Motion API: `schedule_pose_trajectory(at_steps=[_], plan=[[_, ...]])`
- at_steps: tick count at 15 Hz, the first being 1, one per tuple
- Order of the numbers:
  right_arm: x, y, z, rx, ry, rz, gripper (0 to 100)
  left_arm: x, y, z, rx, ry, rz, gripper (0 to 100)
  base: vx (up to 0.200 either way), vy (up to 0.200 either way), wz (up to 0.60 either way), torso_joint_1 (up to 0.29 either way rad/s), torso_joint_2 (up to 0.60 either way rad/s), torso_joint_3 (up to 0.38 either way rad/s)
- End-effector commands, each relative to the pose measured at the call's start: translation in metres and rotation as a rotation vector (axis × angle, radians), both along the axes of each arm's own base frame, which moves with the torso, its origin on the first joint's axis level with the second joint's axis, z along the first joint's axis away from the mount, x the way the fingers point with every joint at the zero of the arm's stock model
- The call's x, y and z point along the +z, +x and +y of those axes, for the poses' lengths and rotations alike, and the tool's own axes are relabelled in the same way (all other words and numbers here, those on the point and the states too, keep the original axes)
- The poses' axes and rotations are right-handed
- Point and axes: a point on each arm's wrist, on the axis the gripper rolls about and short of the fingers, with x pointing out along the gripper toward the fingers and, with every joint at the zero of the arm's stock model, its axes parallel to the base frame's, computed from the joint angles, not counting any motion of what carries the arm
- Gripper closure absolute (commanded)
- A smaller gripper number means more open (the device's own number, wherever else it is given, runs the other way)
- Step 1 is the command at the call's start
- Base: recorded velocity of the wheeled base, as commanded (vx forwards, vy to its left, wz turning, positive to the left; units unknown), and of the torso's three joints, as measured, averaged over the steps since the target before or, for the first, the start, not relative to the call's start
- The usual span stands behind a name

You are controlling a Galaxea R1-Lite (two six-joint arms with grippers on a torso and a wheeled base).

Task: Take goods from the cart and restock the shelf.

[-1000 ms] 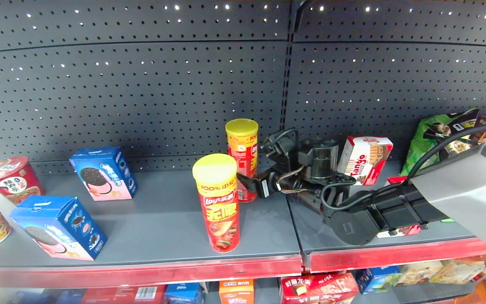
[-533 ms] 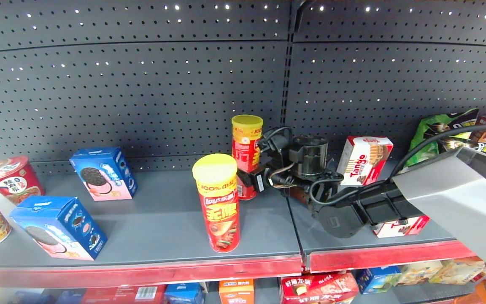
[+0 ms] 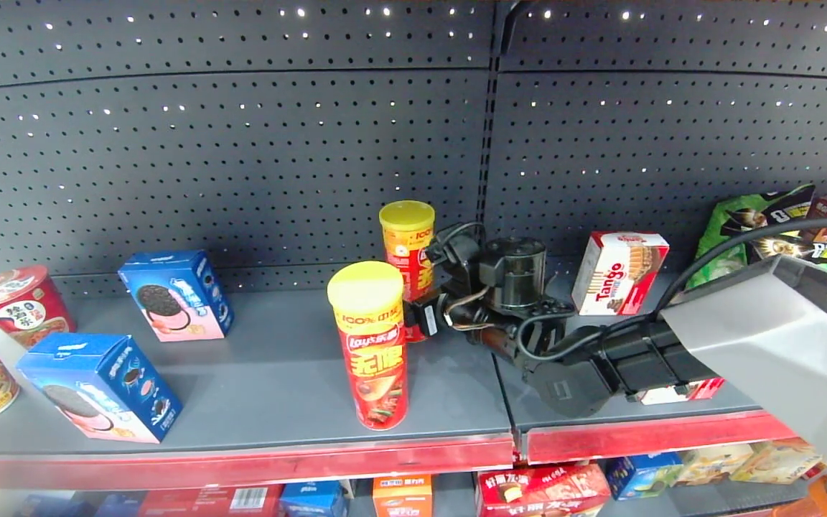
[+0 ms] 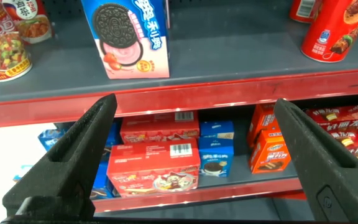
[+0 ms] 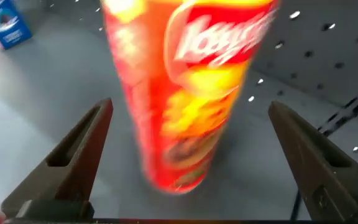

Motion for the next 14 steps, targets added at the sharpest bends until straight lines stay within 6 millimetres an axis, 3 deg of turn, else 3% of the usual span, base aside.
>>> schedule_pose_trajectory(at_steps=[1,5,10,12,14], plan=[[0.010,-0.018,-0.008,0.012,0.002,-0.002,0,0.000,0.000,0.000,0.000,0.000,0.002,0,0.000,0.000,0.00,0.000,0.00,0.000],[0.009,-0.033,-0.039,-0.069,-0.026,0.019,0,0.000,0.000,0.000,0.000,0.000,0.002,0,0.000,0.000,0.00,0.000,0.00,0.000],[0.012,-0.032,-0.069,-0.164,-0.037,0.032,0,0.000,0.000,0.000,0.000,0.000,0.002,0,0.000,0.000,0.00,0.000,0.00,0.000],[0.027,-0.043,-0.073,-0.181,-0.011,0.008,0,0.000,0.000,0.000,0.000,0.000,0.002,0,0.000,0.000,0.00,0.000,0.00,0.000],[0.054,-0.054,-0.081,-0.181,0.036,-0.044,0,0.000,0.000,0.000,0.000,0.000,0.002,0,0.000,0.000,0.00,0.000,0.00,0.000]])
